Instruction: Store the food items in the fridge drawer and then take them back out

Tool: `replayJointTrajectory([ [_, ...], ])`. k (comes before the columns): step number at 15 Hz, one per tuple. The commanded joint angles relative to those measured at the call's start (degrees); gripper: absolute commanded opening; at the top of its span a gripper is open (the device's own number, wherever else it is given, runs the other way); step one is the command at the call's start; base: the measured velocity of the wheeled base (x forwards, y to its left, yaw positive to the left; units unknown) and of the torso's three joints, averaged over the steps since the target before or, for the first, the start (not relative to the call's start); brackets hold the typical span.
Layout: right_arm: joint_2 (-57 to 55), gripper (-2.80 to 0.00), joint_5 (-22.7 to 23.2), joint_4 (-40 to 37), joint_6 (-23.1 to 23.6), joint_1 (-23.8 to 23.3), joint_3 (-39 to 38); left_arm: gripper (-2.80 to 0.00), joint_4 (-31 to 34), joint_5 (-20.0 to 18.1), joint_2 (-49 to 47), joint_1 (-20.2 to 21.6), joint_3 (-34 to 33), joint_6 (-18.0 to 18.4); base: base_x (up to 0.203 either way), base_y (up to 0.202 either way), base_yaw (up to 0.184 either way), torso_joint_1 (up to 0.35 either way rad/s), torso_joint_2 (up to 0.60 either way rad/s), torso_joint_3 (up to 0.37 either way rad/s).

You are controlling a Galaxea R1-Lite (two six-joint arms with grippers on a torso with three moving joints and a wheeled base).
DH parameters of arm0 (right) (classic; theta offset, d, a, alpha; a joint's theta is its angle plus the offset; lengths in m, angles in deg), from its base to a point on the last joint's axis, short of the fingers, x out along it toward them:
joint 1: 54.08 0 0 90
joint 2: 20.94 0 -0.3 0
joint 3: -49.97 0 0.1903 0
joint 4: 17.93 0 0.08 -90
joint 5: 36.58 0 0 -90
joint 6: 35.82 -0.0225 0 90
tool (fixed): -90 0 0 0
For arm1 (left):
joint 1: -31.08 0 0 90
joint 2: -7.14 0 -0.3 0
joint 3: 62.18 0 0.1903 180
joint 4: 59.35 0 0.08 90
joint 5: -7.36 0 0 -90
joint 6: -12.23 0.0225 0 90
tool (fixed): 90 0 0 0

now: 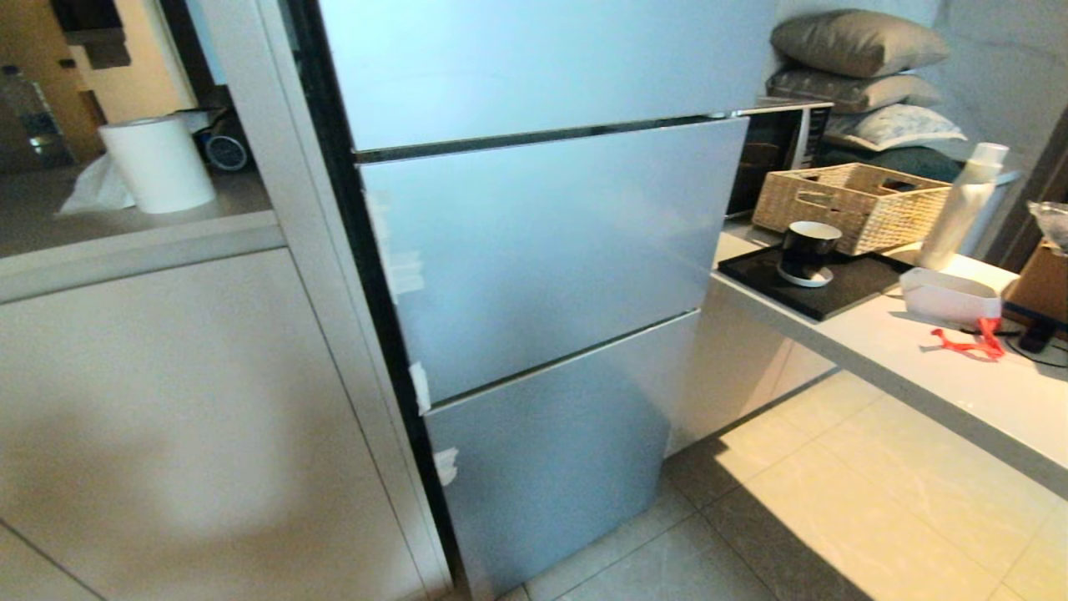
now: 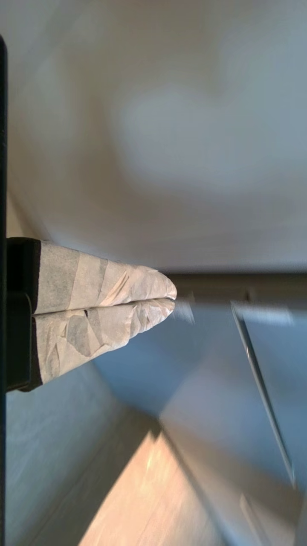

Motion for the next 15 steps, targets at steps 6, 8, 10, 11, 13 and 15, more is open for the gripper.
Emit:
replayJointTrajectory([
  [6, -0.2, -2.80, -0.1, 0.0, -0.7, 0.0, 0.0, -2.80, -0.2, 0.0, 0.0, 0.0, -0.1, 0.0, 0.000, -0.008, 0.174, 0.001, 0.00, 0.001],
  [8, -0.1, -2.80, -0.1, 0.0, -0.7, 0.1, 0.0, -2.80, -0.2, 0.0, 0.0, 0.0, -0.1, 0.0, 0.000, -0.009, 0.176, 0.004, 0.00, 0.004],
  [10, -0.2, -2.80, -0.1, 0.0, -0.7, 0.0, 0.0, -2.80, -0.1, 0.0, 0.0, 0.0, -0.1, 0.0, -0.001, -0.005, 0.163, 0.002, 0.00, 0.000],
  [11, -0.1, -2.80, -0.1, 0.0, -0.7, 0.0, 0.0, -2.80, -0.1, 0.0, 0.0, 0.0, -0.1, 0.0, 0.001, -0.007, 0.130, 0.001, 0.00, 0.000],
  [13, -0.1, -2.80, -0.1, 0.0, -0.7, 0.0, 0.0, -2.80, -0.1, 0.0, 0.0, 0.0, -0.1, 0.0, 0.001, -0.001, 0.044, 0.000, 0.00, 0.000],
  [15, -0.2, -2.80, -0.1, 0.0, -0.7, 0.1, 0.0, -2.80, -0.1, 0.0, 0.0, 0.0, -0.1, 0.0, 0.000, 0.000, 0.000, 0.000, 0.00, 0.000],
])
